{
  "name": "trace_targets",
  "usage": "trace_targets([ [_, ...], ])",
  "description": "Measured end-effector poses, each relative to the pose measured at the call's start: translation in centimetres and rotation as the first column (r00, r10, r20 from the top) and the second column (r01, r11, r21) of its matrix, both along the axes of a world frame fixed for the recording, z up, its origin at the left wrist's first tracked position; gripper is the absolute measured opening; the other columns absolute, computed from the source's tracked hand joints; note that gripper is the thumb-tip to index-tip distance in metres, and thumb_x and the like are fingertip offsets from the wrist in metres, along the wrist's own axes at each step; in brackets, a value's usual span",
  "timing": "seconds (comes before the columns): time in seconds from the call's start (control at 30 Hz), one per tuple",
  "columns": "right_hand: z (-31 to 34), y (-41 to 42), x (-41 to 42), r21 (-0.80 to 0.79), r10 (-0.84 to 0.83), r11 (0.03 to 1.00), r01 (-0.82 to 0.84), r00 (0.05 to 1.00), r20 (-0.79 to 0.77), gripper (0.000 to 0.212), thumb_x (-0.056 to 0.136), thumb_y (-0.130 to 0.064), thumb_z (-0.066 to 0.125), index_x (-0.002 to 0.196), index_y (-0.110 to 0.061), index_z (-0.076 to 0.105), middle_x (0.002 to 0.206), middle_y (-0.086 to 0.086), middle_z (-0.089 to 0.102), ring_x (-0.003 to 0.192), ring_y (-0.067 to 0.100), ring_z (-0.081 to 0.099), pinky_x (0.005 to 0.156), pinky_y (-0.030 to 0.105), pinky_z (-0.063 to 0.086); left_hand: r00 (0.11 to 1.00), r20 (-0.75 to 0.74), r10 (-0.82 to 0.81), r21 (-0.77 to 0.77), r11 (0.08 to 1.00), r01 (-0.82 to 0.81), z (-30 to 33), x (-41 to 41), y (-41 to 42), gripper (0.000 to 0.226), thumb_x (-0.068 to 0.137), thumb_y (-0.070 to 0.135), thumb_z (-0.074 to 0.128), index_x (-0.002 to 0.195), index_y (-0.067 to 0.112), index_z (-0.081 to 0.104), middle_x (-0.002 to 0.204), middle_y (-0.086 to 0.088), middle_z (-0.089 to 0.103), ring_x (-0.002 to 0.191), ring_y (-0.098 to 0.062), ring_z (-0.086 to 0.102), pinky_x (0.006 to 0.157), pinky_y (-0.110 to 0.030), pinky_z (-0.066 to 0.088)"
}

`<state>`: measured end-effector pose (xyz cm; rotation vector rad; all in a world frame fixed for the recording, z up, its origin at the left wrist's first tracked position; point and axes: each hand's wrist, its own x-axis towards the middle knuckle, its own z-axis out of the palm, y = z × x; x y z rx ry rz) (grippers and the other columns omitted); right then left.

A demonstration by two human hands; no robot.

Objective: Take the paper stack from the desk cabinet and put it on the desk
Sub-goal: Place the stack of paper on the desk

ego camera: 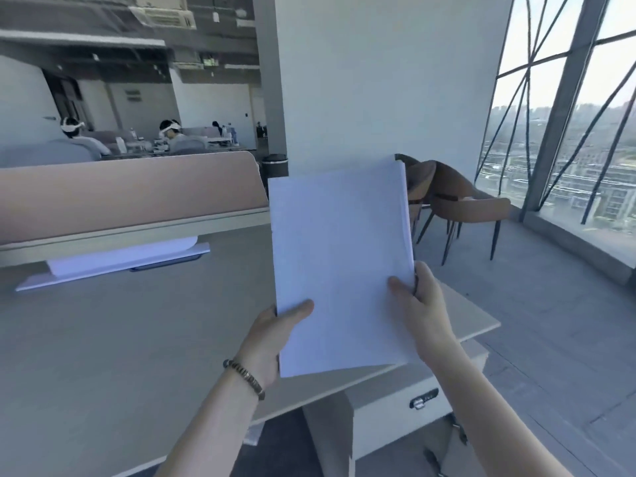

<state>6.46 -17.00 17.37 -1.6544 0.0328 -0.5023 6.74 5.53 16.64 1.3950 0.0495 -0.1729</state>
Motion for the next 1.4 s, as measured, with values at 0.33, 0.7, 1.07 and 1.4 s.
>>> trace_targets([
  [0.33, -2.3, 2.1, 5.9, -0.045, 0.089, 0.995, -0.091, 0.995, -0.051, 0.024, 0.089, -0.029, 0.059, 0.092, -0.011, 0.044, 0.094, 0.029, 0.053, 0.085, 0.047, 0.057, 0.069, 0.049, 0.049, 0.984, 0.098, 0.15, 0.081, 0.984, -0.158, -2.3, 5.3, 1.6, 0.013, 0.085, 0.022, 0.076, 0.096, 0.016, 0.077, 0.095, -0.003, 0.081, 0.084, -0.019, 0.078, 0.068, -0.032, 0.059],
  [0.7, -6.6, 5.2, 6.8, -0.023, 0.085, 0.996, -0.087, 0.992, -0.093, 0.012, 0.098, -0.021, 0.053, 0.102, -0.012, 0.046, 0.088, -0.005, 0.066, 0.081, 0.022, 0.059, 0.073, 0.032, 0.048, 0.939, 0.208, 0.275, 0.144, 0.941, -0.308, -6.8, 7.2, 2.5, 0.016, 0.079, 0.029, 0.081, 0.092, 0.029, 0.072, 0.092, 0.02, 0.076, 0.082, 0.012, 0.069, 0.071, -0.016, 0.05],
  [1.07, -6.5, 5.3, 5.6, -0.047, 0.055, 0.997, -0.062, 0.989, -0.141, 0.025, 0.098, -0.028, 0.053, 0.103, -0.006, 0.042, 0.09, -0.001, 0.064, 0.083, 0.019, 0.061, 0.069, 0.03, 0.046, 0.949, 0.227, 0.22, 0.133, 0.958, -0.254, -6.3, 5.1, 2.1, 0.016, 0.084, 0.018, 0.076, 0.085, 0.03, 0.067, 0.09, 0.014, 0.071, 0.065, 0.019, 0.065, 0.056, -0.001, 0.048],
  [1.4, -7.0, 4.9, 6.7, -0.147, 0.053, 0.986, -0.076, 0.987, -0.153, 0.024, 0.097, -0.026, 0.054, 0.1, -0.007, 0.041, 0.087, 0.012, 0.065, 0.078, 0.032, 0.061, 0.061, 0.03, 0.045, 0.965, 0.159, 0.207, 0.209, 0.949, -0.237, -6.6, 6.0, 2.7, 0.019, 0.078, 0.03, 0.081, 0.094, 0.031, 0.071, 0.095, 0.02, 0.075, 0.091, 0.002, 0.069, 0.078, -0.021, 0.052],
])
